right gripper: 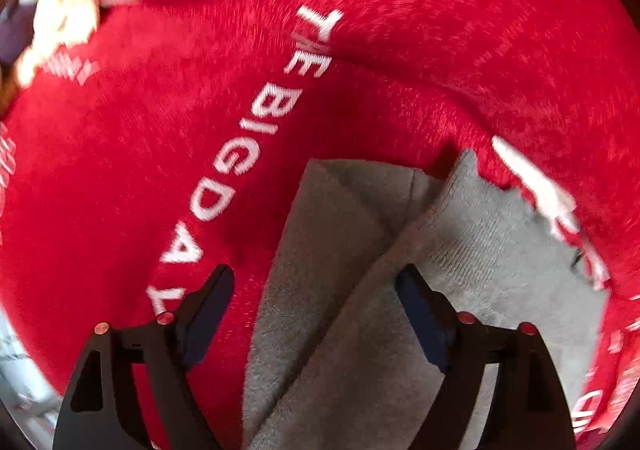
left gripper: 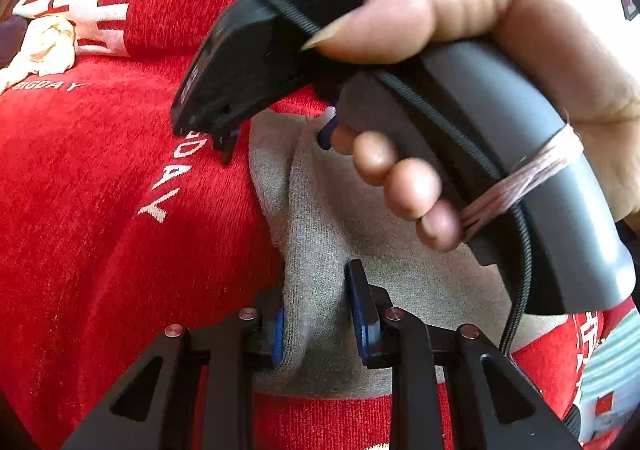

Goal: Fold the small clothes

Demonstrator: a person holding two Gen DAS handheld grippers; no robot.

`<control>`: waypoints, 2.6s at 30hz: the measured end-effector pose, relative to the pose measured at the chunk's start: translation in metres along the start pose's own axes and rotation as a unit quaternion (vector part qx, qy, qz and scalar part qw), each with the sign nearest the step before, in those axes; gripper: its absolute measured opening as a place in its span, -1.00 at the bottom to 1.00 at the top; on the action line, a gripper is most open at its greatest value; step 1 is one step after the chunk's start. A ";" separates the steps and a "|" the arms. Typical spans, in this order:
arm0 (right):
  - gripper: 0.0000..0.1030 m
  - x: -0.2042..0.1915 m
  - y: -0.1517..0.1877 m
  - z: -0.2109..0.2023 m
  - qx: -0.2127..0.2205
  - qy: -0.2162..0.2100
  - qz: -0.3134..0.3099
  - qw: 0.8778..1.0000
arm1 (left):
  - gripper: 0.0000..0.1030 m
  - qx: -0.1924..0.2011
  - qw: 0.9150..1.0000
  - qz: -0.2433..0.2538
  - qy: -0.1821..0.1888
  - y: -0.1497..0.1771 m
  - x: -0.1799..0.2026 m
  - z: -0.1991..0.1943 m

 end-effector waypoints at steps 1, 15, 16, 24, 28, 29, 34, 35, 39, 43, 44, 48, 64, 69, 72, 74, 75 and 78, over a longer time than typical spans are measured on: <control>0.67 -0.003 0.001 0.002 -0.003 0.013 -0.013 1.000 | -0.47 -0.001 1.000 0.000 -0.001 0.000 0.000 0.001; -0.70 0.034 0.005 -0.029 0.080 -0.080 0.061 0.992 | -0.59 0.017 0.999 0.040 -0.030 -0.009 0.014 -0.002; -0.70 0.040 0.007 -0.033 0.090 -0.091 0.065 0.990 | -0.59 0.018 0.999 0.040 -0.031 -0.010 0.014 -0.003; -0.71 0.058 0.002 -0.060 0.138 -0.146 0.085 0.976 | -0.63 0.016 0.998 0.051 -0.044 -0.011 0.018 -0.012; -0.71 0.070 0.004 -0.071 0.155 -0.172 0.100 0.968 | -0.66 0.012 0.998 0.046 -0.044 -0.012 0.019 -0.014; -0.71 0.072 0.005 -0.074 0.161 -0.180 0.105 0.965 | -0.67 0.011 0.998 0.043 -0.042 -0.012 0.019 -0.015; -0.71 0.085 0.013 -0.087 0.188 -0.216 0.129 0.950 | -0.69 0.010 0.999 0.032 -0.037 -0.015 0.024 -0.019; -0.71 0.091 0.015 -0.089 0.192 -0.225 0.138 0.945 | -0.69 0.010 0.999 0.034 -0.037 -0.016 0.027 -0.021; -0.71 0.108 0.022 -0.097 0.205 -0.245 0.159 0.934 | -0.69 0.011 0.998 0.051 -0.045 -0.018 0.042 -0.023; -0.72 0.124 0.028 -0.106 0.221 -0.262 0.176 0.923 | -0.69 0.012 0.995 0.079 -0.053 -0.019 0.065 -0.029; -0.72 0.129 0.030 -0.109 0.225 -0.266 0.181 0.920 | -0.69 0.012 0.995 0.085 -0.054 -0.019 0.070 -0.030; -0.72 0.145 0.037 -0.117 0.234 -0.280 0.196 0.910 | -0.69 0.006 0.993 0.105 -0.058 -0.018 0.090 -0.031; -0.72 0.213 0.069 -0.138 0.253 -0.293 0.228 0.893 | -0.70 -0.031 0.983 0.171 -0.060 -0.009 0.170 -0.018; -0.72 0.227 0.077 -0.142 0.258 -0.293 0.226 0.893 | -0.69 -0.040 0.981 0.179 -0.057 -0.005 0.183 -0.013; -0.72 0.237 0.082 -0.144 0.262 -0.293 0.224 0.892 | -0.70 -0.041 0.980 0.188 -0.052 -0.003 0.194 -0.011; -0.72 0.244 0.086 -0.145 0.265 -0.293 0.224 0.891 | -0.70 -0.043 0.979 0.193 -0.049 0.000 0.203 -0.009; -0.72 0.249 0.088 -0.145 0.266 -0.294 0.226 0.890 | -0.70 -0.043 0.979 0.196 -0.047 0.001 0.207 -0.007; -0.72 0.262 0.094 -0.144 0.267 -0.295 0.231 0.888 | -0.70 -0.045 0.977 0.204 -0.041 0.004 0.222 -0.002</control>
Point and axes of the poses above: each gripper's, at about its wrist camera, not at the fingertips, and z roughly the way its jaws point, x to its right, y to its underside, the point moved 7 cm from there along z, roughly the way its jaws point, and after that the axes turned 14 degrees about x, right-handed, at the moved point
